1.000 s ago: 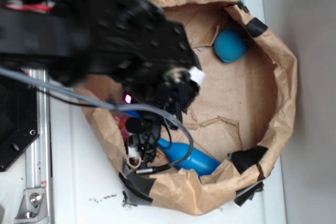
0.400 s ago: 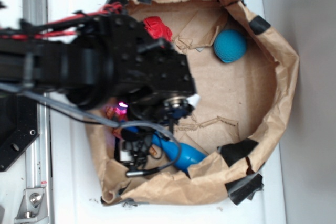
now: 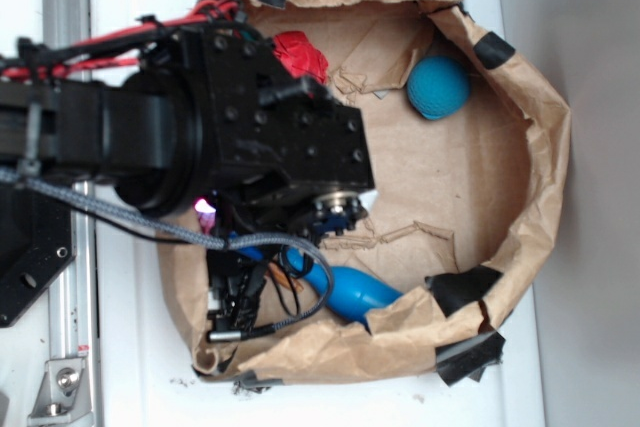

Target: Grab the shell.

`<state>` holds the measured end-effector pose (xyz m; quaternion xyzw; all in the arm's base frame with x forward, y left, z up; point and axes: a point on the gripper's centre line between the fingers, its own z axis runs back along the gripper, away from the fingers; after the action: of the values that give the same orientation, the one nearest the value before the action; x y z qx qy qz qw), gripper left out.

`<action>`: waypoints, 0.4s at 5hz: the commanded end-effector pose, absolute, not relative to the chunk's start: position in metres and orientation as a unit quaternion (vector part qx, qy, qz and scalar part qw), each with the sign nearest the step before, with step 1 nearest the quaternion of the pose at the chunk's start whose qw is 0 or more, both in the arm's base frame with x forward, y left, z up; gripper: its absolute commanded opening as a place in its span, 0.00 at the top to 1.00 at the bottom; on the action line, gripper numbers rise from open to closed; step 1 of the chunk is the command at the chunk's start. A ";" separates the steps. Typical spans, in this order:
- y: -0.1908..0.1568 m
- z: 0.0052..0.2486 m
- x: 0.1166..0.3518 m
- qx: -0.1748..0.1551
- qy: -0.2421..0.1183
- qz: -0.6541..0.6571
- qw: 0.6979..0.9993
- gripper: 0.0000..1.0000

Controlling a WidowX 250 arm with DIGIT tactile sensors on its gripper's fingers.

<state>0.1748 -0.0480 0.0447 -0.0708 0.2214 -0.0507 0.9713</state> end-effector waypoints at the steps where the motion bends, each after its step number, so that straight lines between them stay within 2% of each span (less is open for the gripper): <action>1: -0.052 0.047 0.161 -0.069 0.196 -0.079 0.975 1.00; 2: -0.048 0.047 0.168 -0.062 0.173 -0.079 0.980 1.00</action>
<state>0.1756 -0.0456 0.0406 -0.0615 0.1907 -0.0606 0.9778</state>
